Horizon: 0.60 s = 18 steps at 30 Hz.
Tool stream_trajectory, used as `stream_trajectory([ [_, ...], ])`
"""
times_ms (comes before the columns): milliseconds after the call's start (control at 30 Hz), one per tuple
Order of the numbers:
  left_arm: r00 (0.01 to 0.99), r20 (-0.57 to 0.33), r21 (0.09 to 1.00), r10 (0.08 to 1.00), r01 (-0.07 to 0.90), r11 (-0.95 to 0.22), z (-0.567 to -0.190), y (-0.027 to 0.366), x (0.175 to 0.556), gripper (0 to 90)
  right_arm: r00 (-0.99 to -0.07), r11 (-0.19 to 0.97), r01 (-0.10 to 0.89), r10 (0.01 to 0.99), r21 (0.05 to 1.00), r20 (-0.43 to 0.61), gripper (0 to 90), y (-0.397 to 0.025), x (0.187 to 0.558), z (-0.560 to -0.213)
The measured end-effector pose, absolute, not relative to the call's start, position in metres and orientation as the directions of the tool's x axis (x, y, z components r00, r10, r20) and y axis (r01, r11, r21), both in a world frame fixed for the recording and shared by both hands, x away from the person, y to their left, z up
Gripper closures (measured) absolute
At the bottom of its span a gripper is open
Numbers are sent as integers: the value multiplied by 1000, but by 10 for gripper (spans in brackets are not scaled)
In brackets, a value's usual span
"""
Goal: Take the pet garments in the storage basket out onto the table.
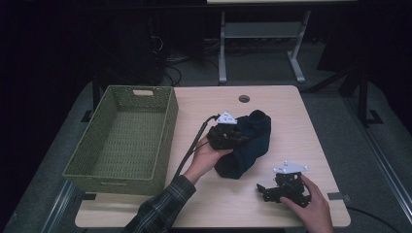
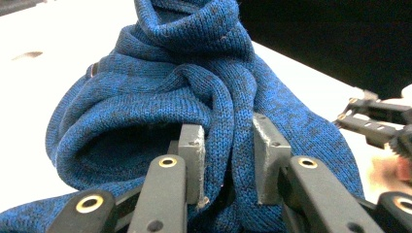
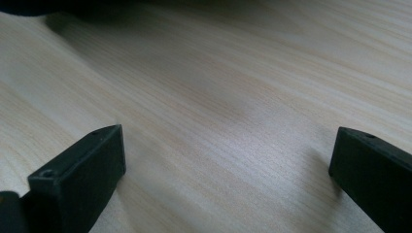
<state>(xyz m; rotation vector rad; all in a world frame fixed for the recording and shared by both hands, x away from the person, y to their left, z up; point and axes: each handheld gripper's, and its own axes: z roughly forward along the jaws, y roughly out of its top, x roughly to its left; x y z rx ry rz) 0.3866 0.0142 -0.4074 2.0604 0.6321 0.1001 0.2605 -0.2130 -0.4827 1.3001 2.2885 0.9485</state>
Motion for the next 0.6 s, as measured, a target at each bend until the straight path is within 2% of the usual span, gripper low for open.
stream_trajectory([
  [200,871,-169,797,461,396,-456,-422,4,390,685,-523,358,621,852,697,29,0,-213,261,-483],
  [300,871,-162,787,464,398,-472,-428,-1,391,650,-524,359,621,851,697,28,0,-213,261,-483],
  [600,882,-134,792,451,369,-486,-423,0,388,389,-523,360,620,852,697,26,0,-213,261,-483],
])
